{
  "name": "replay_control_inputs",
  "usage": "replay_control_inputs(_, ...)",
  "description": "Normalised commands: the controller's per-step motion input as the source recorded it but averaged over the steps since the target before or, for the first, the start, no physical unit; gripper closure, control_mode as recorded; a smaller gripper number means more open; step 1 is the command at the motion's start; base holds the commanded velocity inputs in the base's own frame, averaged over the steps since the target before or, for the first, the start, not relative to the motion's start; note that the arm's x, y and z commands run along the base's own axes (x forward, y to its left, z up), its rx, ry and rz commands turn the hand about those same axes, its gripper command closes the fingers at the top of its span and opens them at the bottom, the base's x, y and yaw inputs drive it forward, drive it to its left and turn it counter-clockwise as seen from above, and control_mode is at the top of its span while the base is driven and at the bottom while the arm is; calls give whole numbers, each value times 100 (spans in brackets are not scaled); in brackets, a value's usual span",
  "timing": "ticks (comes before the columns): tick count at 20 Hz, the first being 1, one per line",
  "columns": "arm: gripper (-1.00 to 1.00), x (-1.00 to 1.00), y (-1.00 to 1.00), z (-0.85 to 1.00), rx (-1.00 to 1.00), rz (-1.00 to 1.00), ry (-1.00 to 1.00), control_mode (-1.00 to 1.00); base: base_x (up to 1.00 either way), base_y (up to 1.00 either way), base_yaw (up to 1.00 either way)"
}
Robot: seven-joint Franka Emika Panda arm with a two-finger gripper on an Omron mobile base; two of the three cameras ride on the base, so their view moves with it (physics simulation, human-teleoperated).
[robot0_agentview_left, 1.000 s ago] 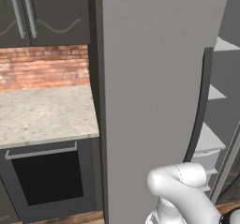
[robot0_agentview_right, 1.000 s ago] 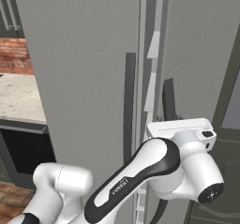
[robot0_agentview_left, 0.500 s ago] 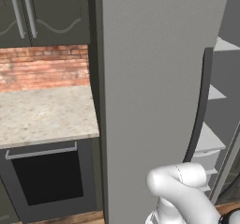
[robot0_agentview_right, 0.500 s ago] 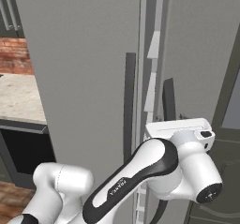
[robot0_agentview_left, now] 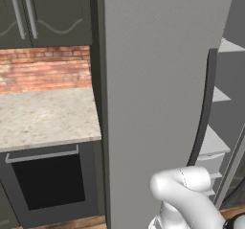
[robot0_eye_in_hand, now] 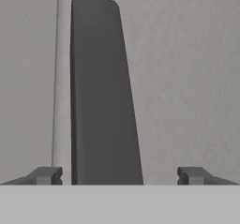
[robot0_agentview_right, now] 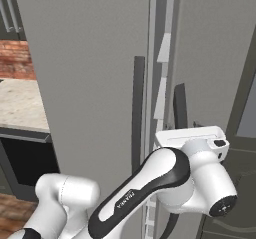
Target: Open the freezer door, pick up the ice cube tray from the freezer, and place it on the dining counter.
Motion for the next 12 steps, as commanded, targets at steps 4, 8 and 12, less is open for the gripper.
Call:
replay_control_inputs(4, -100, -31, 0, 4, 0, 0, 0, -100, 0, 0, 0)
replay_control_inputs(8, -100, -70, 0, 17, 0, -1, 1, -100, 0, 0, 0)
replay_control_inputs(12, -100, -74, 6, 21, 0, -5, 3, -100, 0, 0, 0)
